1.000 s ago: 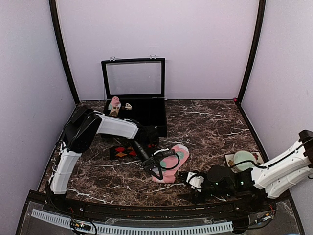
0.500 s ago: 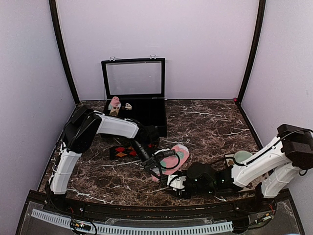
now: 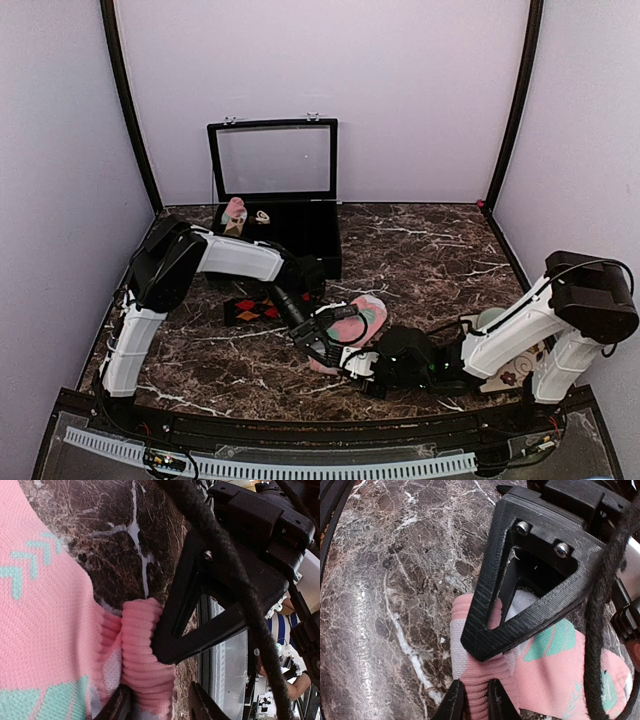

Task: Roll the socks
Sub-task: Roll the sock at the center of the board.

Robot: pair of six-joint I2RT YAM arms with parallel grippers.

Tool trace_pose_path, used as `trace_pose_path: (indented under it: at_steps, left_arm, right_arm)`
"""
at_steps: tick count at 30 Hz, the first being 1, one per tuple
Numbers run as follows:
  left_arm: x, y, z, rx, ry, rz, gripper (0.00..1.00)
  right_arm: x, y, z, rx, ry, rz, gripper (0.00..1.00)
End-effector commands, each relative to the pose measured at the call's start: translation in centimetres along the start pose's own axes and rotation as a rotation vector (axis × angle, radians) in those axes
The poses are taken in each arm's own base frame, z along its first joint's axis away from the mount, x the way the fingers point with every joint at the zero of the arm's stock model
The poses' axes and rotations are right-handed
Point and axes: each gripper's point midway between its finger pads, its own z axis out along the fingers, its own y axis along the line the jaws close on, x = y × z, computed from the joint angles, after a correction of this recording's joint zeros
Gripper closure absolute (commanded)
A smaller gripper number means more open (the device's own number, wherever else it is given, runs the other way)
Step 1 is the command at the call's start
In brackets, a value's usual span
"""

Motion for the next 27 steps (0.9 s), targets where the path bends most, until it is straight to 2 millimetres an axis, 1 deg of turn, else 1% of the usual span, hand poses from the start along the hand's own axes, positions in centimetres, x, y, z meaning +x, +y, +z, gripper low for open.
trace_pose_path:
  at_steps: [1, 4, 6, 8, 11, 12, 14, 17, 18, 19, 23, 27]
  left_arm:
    - [4.4, 3.6, 1.1, -0.124, 0.146, -0.051, 0.57]
    - [4.7, 3.9, 1.1, -0.138, 0.156, -0.044, 0.57]
    - [4.7, 3.9, 1.0, -0.143, 0.160, -0.038, 0.56]
    - [4.5, 3.9, 0.7, -0.162, 0.165, -0.028, 0.55]
    - [4.0, 3.1, -0.6, -0.186, 0.133, -0.002, 0.48]
    - [3.9, 2.8, -1.1, -0.193, 0.117, 0.005, 0.43]
    - [3.7, 1.7, -2.2, -0.184, 0.084, 0.023, 0.38]
    - [4.0, 0.2, -3.2, -0.169, 0.057, 0.040, 0.28]
    - [4.1, -0.3, -3.5, -0.169, 0.053, 0.051, 0.06]
    - [4.2, -0.7, -3.7, -0.170, 0.046, 0.061, 0.02]
    - [4.0, -1.6, -5.0, -0.217, 0.021, 0.104, 0.01]
    - [3.3, -2.3, -6.6, -0.325, -0.009, 0.226, 0.02]
  right_arm:
    - [2.8, 0.7, 0.4, -0.022, 0.063, 0.055, 0.80]
    - [3.3, 0.9, 0.5, -0.028, 0.077, 0.067, 0.78]
    - [3.8, 1.1, 0.8, -0.047, 0.105, 0.083, 0.79]
    - [4.5, 1.1, 1.2, -0.077, 0.136, 0.135, 0.83]
    - [5.4, 1.3, 1.2, -0.123, 0.168, 0.227, 0.90]
    - [5.6, 1.4, 1.1, -0.138, 0.172, 0.263, 0.91]
    - [6.1, 1.3, 0.9, -0.160, 0.182, 0.332, 0.93]
    - [6.9, 1.5, 0.7, -0.185, 0.209, 0.402, 0.95]
    - [7.2, 1.7, 0.6, -0.193, 0.219, 0.415, 0.95]
    - [7.4, 1.8, 0.7, -0.200, 0.229, 0.425, 0.96]
    - [8.1, 2.2, 1.0, -0.220, 0.265, 0.481, 0.96]
    - [8.6, 2.4, 1.6, -0.239, 0.320, 0.539, 0.97]
